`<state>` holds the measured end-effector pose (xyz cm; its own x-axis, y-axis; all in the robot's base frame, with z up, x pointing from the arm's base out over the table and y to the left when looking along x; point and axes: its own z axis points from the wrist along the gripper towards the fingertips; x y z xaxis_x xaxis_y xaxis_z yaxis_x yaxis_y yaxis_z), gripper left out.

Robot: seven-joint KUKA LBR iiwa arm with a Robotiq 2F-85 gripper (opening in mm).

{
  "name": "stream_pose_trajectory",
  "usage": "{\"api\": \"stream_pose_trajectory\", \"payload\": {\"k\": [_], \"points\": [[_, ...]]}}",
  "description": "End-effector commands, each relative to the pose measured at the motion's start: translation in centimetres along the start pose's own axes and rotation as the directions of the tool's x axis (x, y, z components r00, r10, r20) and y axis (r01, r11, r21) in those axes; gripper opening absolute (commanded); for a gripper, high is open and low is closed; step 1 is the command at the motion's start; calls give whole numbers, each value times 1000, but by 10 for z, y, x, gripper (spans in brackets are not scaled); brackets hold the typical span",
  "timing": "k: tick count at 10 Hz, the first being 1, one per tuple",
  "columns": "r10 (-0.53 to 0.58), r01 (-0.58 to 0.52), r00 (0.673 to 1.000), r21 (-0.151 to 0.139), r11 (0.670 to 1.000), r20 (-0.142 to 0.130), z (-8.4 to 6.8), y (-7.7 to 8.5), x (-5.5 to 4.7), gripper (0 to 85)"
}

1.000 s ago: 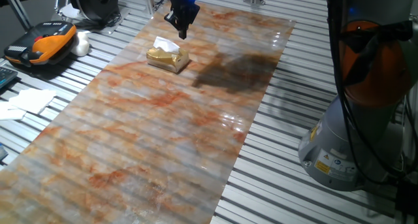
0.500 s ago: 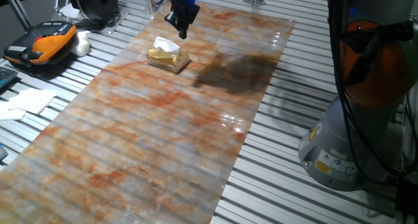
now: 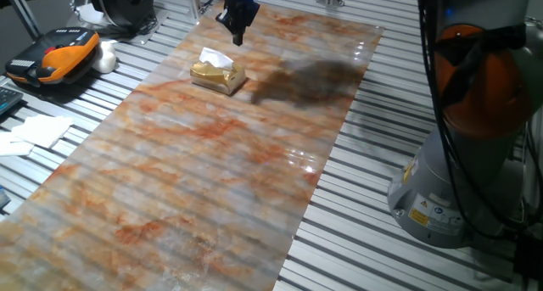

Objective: Pull out a napkin

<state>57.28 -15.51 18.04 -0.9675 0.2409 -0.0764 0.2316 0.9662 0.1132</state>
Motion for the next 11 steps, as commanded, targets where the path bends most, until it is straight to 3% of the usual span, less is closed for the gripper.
{"api": "stream_pose_trajectory", "payload": {"k": [1, 4, 7, 11], "points": [[-8, 8, 1000, -1, 1000, -1, 1, -7, -8, 0], [-8, 8, 1000, -1, 1000, -1, 7, -8, -22, 0], [-5, 5, 1000, 1, 1000, -14, 4, -5, -35, 0], [-5, 5, 1000, -4, 1000, -15, 7, 1, -45, 0]]}}
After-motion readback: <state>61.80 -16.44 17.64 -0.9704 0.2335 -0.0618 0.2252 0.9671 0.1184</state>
